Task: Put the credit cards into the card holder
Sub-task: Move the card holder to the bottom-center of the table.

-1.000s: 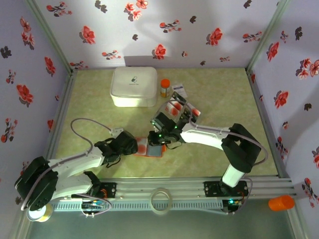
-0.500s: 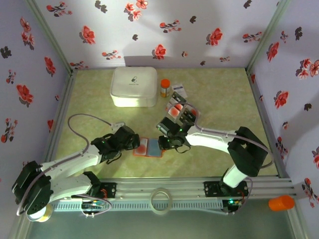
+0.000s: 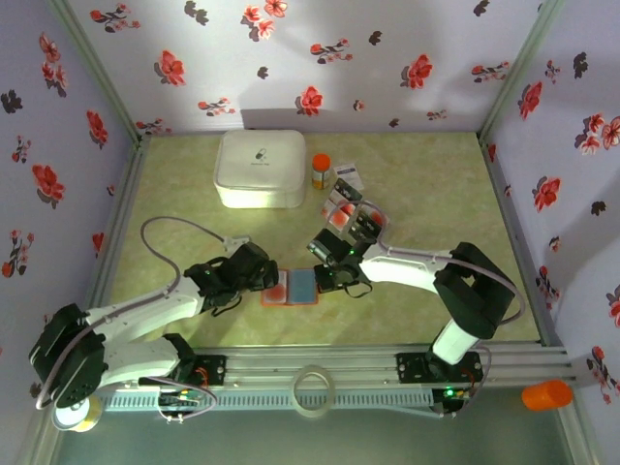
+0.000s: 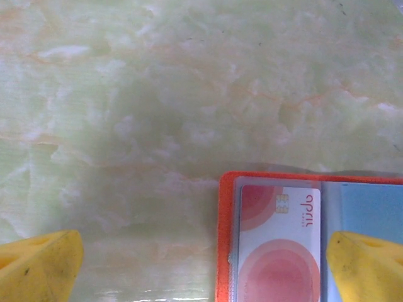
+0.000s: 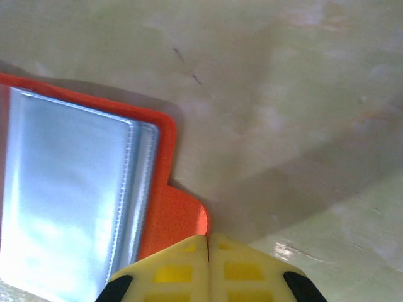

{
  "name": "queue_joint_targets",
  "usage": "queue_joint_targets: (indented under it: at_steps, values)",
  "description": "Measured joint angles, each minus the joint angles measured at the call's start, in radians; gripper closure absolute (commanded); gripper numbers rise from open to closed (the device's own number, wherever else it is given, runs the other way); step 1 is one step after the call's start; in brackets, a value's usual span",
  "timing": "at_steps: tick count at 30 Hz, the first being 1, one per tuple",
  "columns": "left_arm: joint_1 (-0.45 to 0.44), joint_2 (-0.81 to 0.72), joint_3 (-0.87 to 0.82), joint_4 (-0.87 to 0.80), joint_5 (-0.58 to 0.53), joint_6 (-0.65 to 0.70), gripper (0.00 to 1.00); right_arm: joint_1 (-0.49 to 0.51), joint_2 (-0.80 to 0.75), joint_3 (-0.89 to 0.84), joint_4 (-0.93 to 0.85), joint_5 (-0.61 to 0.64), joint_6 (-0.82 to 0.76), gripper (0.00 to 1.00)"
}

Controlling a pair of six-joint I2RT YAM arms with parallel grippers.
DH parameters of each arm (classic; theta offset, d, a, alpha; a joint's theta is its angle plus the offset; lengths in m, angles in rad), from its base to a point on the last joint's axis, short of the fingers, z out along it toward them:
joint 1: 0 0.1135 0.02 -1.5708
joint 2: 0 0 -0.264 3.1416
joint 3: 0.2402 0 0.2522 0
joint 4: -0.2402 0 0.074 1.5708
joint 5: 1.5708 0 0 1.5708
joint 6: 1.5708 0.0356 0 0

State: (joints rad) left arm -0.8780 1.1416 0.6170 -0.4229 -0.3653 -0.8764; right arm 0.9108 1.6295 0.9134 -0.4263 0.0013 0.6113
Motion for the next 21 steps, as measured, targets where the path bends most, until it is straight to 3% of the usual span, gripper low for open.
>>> queue_joint_targets:
  at_steps: [3, 8, 11, 16, 21]
  values:
    - [-0.015, 0.021, 0.016, 0.005, 0.0, 0.0, 0.0, -0.01, -0.031, -0.021, -0.004, 0.0, 0.0, 1.0]
    - [-0.045, 0.084, 0.05, 0.029, 0.003, -0.001, 0.0, -0.013, -0.069, -0.027, -0.011, -0.001, 0.003, 0.76]
    - [-0.064, 0.119, 0.068, 0.044, 0.004, -0.003, 0.0, -0.013, -0.098, -0.027, -0.019, -0.001, 0.006, 0.74]
    - [-0.096, 0.151, 0.078, 0.066, 0.004, -0.009, 0.0, -0.018, -0.153, -0.024, -0.021, -0.006, 0.009, 0.81]
    - [-0.128, 0.182, 0.078, 0.082, 0.004, -0.031, 0.0, -0.043, -0.144, -0.005, -0.018, -0.046, 0.013, 0.96]
